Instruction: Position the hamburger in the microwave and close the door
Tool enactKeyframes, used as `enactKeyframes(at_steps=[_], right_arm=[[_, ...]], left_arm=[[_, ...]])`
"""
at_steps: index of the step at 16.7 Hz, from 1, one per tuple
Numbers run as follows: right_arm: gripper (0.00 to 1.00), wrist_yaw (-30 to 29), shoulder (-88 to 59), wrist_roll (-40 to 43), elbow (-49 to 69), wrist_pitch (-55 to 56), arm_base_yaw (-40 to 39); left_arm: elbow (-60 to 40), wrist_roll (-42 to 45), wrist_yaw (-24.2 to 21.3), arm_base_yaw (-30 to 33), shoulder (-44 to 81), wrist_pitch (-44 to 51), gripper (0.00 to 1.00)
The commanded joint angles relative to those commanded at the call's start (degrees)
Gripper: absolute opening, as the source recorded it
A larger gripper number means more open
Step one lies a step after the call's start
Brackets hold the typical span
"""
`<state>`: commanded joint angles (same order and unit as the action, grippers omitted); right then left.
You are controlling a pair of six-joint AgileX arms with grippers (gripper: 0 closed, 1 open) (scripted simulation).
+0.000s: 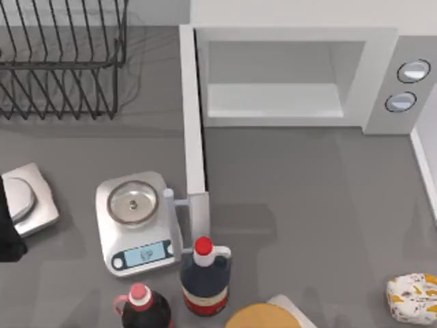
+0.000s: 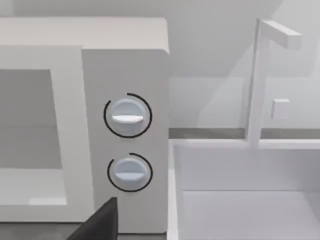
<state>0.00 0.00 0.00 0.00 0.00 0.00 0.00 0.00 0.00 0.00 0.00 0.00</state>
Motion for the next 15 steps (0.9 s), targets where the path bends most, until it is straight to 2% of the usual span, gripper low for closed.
enactKeyframes(at_steps=[3, 7, 15], right_arm=[[1.0, 0.0, -0.7, -0.2, 0.6, -0.6, -0.3], [1.0, 0.0, -9.3, -2.9, 6.8, -7.5, -3.4], [1.0, 0.3, -49.5, -12.8, 27.8, -33.6, -14.3]], left_arm=[[0.0, 0.0, 0.0, 0.0, 0.0, 0.0, 1.0], [0.0, 0.0, 0.0, 0.0, 0.0, 0.0, 1.0], [0.0, 0.0, 0.0, 0.0, 0.0, 0.0, 1.0]])
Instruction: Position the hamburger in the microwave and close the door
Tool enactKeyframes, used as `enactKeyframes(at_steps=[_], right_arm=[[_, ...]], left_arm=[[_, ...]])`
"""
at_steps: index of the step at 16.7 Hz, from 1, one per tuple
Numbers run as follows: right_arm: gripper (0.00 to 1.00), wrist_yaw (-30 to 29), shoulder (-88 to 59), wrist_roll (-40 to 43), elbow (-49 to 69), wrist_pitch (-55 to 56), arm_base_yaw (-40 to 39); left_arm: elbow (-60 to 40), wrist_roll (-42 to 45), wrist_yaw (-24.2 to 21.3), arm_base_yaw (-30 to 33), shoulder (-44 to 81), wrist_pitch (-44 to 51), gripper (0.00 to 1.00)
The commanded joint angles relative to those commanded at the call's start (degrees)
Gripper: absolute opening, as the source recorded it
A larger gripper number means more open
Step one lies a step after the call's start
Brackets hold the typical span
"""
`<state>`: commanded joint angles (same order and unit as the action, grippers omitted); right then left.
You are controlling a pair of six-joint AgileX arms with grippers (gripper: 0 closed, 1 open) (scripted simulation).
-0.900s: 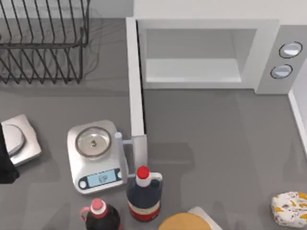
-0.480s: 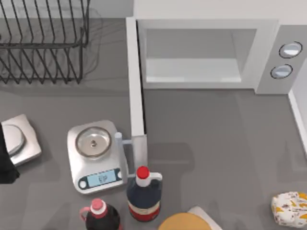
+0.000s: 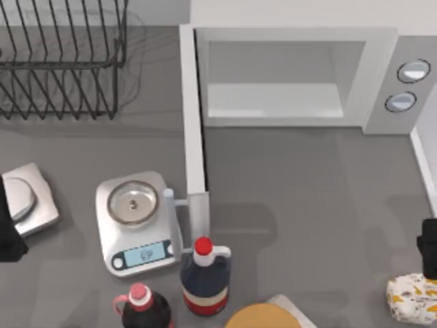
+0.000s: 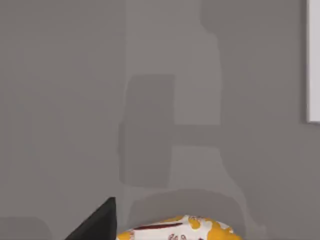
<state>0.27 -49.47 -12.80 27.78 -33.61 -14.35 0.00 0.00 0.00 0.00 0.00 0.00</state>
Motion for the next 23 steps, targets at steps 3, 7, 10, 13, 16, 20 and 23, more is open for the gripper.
enactKeyframes(at_steps=[3, 7, 10, 13, 16, 20, 23], right_arm=[[1.0, 0.0, -13.7, -3.6, 7.6, -9.4, -3.8], [1.0, -0.1, -26.8, -7.2, 15.8, -18.3, -7.7], [1.0, -0.3, -31.9, -8.6, 19.1, -21.6, -9.2], [1.0, -0.3, -32.4, -8.8, 19.6, -22.1, -9.4], [1.0, -0.3, -32.4, -8.7, 19.3, -21.8, -9.1], [1.0, -0.3, -35.7, -8.7, 16.0, -15.3, -9.3], [1.0, -0.3, -39.9, -8.9, 12.0, -6.4, -9.4]], left_arm=[[0.0, 0.0, 0.0, 0.0, 0.0, 0.0, 1.0], [0.0, 0.0, 0.0, 0.0, 0.0, 0.0, 1.0], [0.0, 0.0, 0.0, 0.0, 0.0, 0.0, 1.0], [0.0, 0.0, 0.0, 0.0, 0.0, 0.0, 1.0], [0.0, 0.0, 0.0, 0.0, 0.0, 0.0, 1.0], [0.0, 0.0, 0.0, 0.0, 0.0, 0.0, 1.0], [0.0, 0.0, 0.0, 0.0, 0.0, 0.0, 1.0]])
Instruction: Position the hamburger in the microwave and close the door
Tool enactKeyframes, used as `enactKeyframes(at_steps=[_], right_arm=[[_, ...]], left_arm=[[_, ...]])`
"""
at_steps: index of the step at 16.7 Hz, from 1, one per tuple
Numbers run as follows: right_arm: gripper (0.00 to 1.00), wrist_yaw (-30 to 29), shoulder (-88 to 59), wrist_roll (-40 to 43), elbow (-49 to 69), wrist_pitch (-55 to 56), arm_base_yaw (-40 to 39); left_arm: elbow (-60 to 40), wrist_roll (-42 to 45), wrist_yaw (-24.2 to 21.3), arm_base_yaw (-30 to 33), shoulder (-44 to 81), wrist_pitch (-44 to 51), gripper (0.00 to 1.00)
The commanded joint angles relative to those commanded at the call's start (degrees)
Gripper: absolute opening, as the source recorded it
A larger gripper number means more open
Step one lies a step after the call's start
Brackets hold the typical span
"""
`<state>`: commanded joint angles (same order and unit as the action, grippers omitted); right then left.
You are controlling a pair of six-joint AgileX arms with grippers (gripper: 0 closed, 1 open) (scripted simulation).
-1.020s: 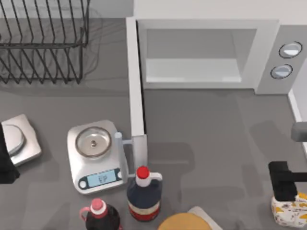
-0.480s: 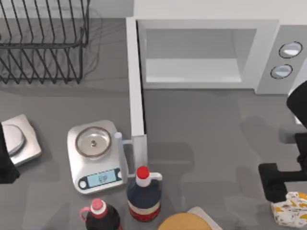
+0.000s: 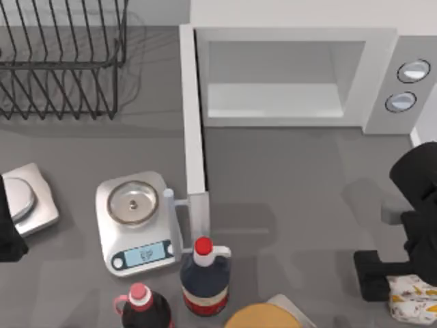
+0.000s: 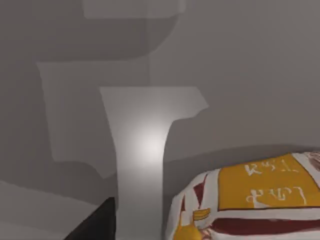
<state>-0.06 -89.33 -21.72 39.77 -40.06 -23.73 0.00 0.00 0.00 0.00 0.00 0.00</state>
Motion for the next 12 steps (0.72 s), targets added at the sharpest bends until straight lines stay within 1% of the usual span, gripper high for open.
enactKeyframes(at_steps=[3, 8, 12], right_arm=[[1.0, 0.0, -3.2, -0.1, -3.0, 5.7, -0.1], [1.0, 0.0, -3.7, -0.2, -3.4, 6.4, -0.1], [0.7, 0.0, -3.7, -0.2, -3.4, 6.4, -0.1]], left_arm=[[0.0, 0.0, 0.0, 0.0, 0.0, 0.0, 1.0], [0.0, 0.0, 0.0, 0.0, 0.0, 0.0, 1.0], [0.0, 0.0, 0.0, 0.0, 0.0, 0.0, 1.0]])
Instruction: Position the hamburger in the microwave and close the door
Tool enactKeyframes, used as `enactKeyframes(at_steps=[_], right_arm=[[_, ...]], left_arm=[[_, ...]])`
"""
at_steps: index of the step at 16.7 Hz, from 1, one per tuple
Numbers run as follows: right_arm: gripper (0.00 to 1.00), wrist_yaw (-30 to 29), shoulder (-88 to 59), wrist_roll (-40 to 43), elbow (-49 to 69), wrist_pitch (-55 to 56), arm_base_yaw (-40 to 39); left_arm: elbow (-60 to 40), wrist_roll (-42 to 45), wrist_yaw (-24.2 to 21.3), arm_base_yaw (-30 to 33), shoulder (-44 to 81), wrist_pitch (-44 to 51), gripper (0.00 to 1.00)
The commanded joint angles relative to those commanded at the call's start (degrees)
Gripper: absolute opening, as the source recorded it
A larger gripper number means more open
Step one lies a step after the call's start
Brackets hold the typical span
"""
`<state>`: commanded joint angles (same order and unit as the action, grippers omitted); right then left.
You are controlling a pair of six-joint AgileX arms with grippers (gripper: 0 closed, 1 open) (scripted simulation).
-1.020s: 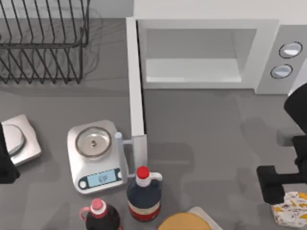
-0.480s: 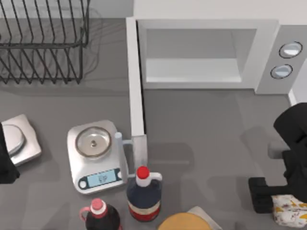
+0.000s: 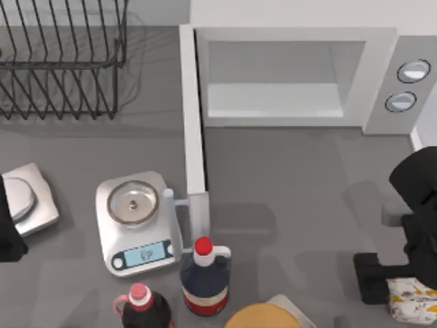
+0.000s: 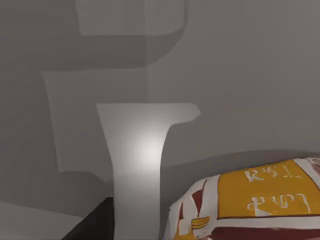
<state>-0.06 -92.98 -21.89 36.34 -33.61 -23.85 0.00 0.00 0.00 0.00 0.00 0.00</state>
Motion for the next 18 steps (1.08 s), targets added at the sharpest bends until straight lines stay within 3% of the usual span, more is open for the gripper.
enactKeyframes(at_steps=[9, 17, 18], right_arm=[[0.02, 0.0, 0.0, 0.0, 0.0, 0.0, 0.0], [0.0, 0.0, 0.0, 0.0, 0.0, 0.0, 0.0], [0.0, -0.6, 4.2, -0.2, 2.2, -4.6, -0.1]], left_arm=[[0.0, 0.0, 0.0, 0.0, 0.0, 0.0, 1.0], [0.0, 0.0, 0.0, 0.0, 0.0, 0.0, 1.0], [0.0, 0.0, 0.0, 0.0, 0.0, 0.0, 1.0]])
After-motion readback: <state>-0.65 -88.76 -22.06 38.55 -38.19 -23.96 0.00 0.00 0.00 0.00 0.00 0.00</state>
